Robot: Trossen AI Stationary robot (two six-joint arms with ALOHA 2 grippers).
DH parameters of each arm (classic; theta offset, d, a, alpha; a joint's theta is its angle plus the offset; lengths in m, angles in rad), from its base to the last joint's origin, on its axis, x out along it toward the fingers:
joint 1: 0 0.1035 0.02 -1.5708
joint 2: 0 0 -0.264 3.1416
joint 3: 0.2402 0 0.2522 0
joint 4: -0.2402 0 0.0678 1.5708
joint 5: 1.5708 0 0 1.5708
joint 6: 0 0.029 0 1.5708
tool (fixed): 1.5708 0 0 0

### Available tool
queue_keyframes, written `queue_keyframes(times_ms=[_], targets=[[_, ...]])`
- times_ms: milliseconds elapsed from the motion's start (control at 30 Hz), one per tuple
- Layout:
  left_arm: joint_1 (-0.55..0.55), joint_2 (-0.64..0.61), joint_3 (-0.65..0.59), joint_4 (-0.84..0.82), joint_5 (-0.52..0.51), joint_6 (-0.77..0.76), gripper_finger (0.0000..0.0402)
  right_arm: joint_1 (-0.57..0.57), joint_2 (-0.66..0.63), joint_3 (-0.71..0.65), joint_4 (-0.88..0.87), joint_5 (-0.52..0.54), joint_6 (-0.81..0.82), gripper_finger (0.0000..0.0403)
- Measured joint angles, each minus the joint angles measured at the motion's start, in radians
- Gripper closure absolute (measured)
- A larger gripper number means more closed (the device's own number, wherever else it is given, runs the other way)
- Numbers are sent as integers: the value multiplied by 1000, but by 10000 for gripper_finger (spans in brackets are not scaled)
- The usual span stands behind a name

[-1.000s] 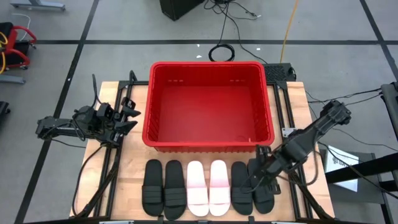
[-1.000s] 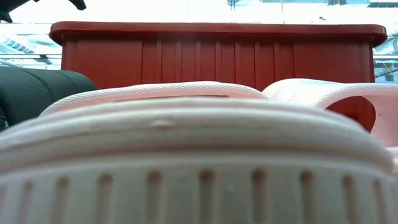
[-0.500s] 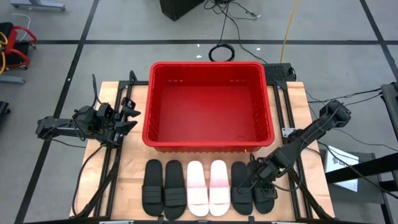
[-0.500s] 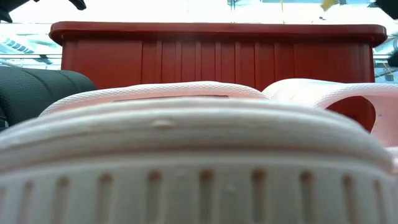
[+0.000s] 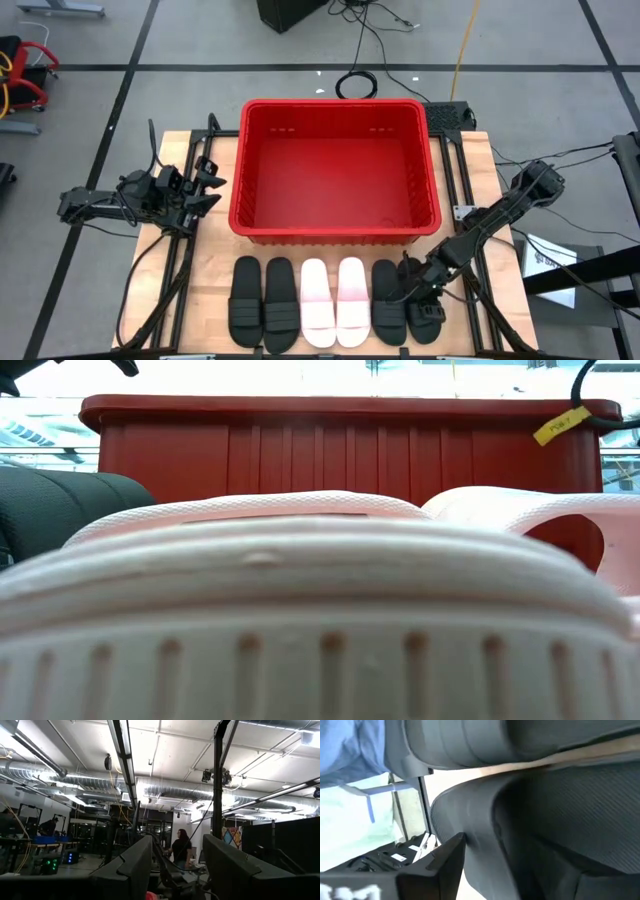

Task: Pick and place slides into bin
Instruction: Put the black slide into the red bin

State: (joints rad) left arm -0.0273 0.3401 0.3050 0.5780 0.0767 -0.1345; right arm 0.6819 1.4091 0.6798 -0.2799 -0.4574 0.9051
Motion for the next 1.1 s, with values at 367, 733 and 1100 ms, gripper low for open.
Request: queue_keyframes(times_ms=[367, 733, 1100], targets=[[0, 0, 0, -1, 0, 0, 217, 1, 1, -35, 98, -19, -38, 280], [0, 0, 0, -3, 0, 0, 217, -2, 2, -35, 99, -33, -61, 354], [0, 0, 0, -3, -2, 0, 217, -21, 3, -36, 91, -188, -61, 392]])
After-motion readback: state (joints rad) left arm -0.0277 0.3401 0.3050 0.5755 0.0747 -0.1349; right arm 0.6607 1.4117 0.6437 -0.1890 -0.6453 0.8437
